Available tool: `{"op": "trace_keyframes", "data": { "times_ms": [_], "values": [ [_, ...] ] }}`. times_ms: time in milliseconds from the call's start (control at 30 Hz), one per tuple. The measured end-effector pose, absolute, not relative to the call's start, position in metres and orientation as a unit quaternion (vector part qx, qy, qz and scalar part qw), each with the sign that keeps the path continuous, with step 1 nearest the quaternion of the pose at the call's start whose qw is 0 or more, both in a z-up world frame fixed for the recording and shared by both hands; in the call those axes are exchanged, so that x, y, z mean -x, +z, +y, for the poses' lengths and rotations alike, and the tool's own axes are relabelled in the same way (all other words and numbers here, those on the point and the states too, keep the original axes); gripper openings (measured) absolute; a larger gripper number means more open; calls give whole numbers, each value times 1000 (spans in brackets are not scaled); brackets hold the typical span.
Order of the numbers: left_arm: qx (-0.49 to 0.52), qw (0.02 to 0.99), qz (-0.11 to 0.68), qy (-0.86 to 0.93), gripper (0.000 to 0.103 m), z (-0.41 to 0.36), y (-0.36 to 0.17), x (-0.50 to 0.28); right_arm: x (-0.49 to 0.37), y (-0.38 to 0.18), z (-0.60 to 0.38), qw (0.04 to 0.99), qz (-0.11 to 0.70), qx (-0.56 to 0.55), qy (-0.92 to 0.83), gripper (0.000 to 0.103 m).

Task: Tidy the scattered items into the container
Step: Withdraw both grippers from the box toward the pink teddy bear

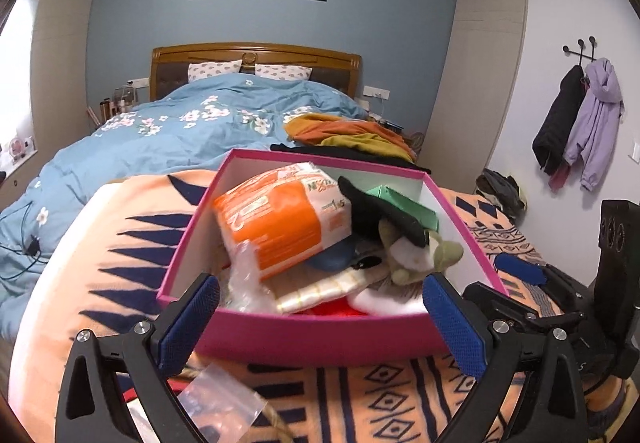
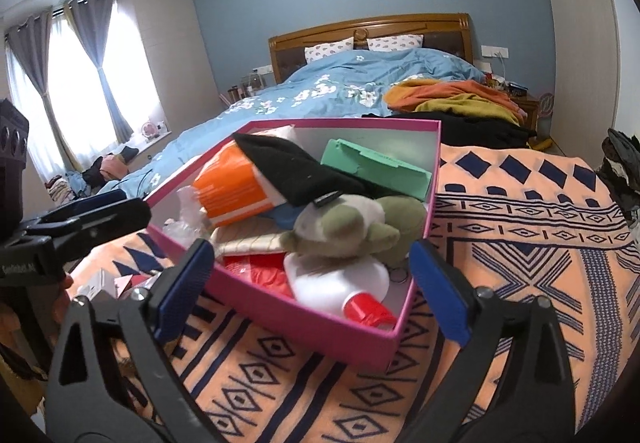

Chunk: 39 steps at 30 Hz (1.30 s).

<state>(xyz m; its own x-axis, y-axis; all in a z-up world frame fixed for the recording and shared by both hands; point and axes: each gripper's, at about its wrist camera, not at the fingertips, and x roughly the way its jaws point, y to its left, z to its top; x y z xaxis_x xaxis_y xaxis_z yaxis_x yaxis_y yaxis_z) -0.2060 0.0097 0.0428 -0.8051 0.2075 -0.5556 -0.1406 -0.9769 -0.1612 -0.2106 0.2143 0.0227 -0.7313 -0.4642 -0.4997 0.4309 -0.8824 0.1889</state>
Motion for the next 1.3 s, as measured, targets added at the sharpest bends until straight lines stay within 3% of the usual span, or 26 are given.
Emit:
{"op": "trace_keyframes", "data": {
  "times_ms": [1300],
  "values": [
    [310,147,-63,937,103,-19,9,22,54,-22,171,394,-33,-315,-863,99]
  ]
}}
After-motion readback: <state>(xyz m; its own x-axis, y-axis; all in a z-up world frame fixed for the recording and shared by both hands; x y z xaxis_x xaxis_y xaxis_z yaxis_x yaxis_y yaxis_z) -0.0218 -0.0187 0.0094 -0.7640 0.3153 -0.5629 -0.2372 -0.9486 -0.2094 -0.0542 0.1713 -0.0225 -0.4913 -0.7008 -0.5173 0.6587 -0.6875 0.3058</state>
